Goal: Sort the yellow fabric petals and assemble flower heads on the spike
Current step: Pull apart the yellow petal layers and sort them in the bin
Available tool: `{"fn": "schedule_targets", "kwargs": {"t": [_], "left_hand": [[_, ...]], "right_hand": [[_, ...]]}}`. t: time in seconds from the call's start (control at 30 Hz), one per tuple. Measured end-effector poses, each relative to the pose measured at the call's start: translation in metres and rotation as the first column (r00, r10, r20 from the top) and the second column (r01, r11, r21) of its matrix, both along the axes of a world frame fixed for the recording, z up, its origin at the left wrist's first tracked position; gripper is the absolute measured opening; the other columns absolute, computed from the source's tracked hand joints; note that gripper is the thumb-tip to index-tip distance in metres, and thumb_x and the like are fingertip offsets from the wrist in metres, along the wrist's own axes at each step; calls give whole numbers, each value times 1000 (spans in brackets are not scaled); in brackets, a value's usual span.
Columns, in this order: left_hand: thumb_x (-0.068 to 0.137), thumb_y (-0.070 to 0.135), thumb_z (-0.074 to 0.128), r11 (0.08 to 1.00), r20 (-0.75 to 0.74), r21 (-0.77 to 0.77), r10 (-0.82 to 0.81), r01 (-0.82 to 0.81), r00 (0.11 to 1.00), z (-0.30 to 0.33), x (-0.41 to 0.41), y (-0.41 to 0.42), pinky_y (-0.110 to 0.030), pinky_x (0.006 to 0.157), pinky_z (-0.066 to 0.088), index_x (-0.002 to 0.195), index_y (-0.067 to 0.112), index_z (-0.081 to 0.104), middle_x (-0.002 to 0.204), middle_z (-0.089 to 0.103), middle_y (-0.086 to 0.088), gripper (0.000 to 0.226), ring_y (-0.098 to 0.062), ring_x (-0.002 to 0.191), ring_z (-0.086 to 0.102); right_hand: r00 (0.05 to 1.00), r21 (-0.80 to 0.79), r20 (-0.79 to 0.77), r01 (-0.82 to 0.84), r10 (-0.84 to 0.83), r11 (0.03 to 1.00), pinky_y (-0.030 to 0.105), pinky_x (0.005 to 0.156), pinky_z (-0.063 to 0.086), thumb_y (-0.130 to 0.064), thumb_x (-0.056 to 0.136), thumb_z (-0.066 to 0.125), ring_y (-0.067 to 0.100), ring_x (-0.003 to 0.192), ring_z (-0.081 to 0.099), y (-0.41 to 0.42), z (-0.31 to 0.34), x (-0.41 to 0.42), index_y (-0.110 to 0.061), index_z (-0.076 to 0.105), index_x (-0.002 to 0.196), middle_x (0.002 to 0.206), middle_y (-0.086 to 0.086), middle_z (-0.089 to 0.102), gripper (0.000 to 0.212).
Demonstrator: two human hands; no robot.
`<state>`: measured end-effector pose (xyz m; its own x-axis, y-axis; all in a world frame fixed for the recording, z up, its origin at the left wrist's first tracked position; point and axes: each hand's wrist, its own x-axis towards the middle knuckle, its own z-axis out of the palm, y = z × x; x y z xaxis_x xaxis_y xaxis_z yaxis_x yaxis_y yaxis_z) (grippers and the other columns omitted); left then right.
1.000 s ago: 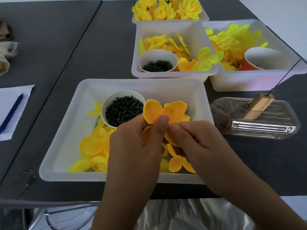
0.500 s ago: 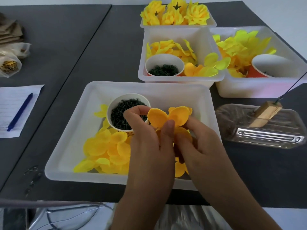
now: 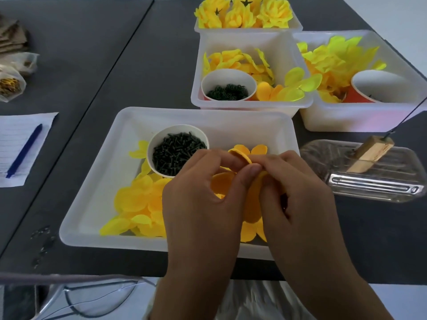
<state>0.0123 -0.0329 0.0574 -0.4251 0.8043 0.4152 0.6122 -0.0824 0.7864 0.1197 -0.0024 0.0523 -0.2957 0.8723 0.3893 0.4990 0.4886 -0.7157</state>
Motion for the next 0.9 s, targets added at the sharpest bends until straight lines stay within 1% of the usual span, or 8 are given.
{"fn": "schedule_targets", "kwargs": {"t": [0.1,0.27,0.37,0.43,0.5,0.6,0.77,0.9], "left_hand": [[79,39,69,997,147,-1,-76,77,986,1,-5,-1,-16,65,49,78,36,68,80,68,19,3,-3,82,65],[77,37,72,990,211,-2,-135,139,968,4,-11,-3,-31,64,56,79,36,70,80,69,16,3,-9,81,68],[78,33,76,993,239,4,-118,120,964,4,-11,-5,-20,60,53,77,34,70,77,70,15,6,-7,77,68],[80,30,74,998,251,12,-69,68,966,3,-10,-7,-13,60,50,79,32,70,76,70,16,6,-4,76,68],[83,30,72,1000,276,15,-7,3,961,1,-9,-7,-11,61,50,82,31,69,76,69,17,3,-2,78,67],[85,35,70,997,269,16,65,-72,961,1,-6,-7,-8,64,48,83,34,66,77,67,22,5,3,82,65],[86,31,69,996,258,20,75,-83,963,0,0,-7,-9,62,49,85,29,68,77,68,18,3,0,79,66],[88,34,64,999,71,-13,48,-47,996,1,1,-7,-14,71,50,87,32,64,86,66,21,2,1,89,63]], "right_hand": [[1000,-33,-24,-18,17,999,10,66,44,-20,93,44,5,80,54,-2,4,3,-25,62,109,88,-9,55,25],[998,-115,-48,-52,46,992,15,63,47,-25,92,43,7,79,57,-5,8,6,-31,62,105,88,-12,57,24],[987,-251,-139,-109,76,962,24,63,53,-32,90,44,9,83,61,-8,12,8,-43,58,96,85,-16,61,19],[958,-372,-276,-184,81,910,20,60,54,-39,86,50,6,83,64,-11,15,8,-43,56,102,90,-16,63,18],[914,-505,-402,-266,48,821,20,64,56,-45,77,59,6,87,67,-13,16,8,-41,50,113,99,-13,65,37],[925,-633,-377,-292,44,717,23,65,56,-57,66,63,5,87,68,-18,14,4,-43,43,117,100,-14,66,56],[918,-526,-389,-292,80,798,20,55,53,-37,90,55,15,68,63,-24,15,-1,-38,53,102,81,0,64,12],[949,-420,-311,-188,54,888,27,48,51,-27,88,48,18,61,58,-21,14,3,-32,57,93,74,1,60,11]]}}
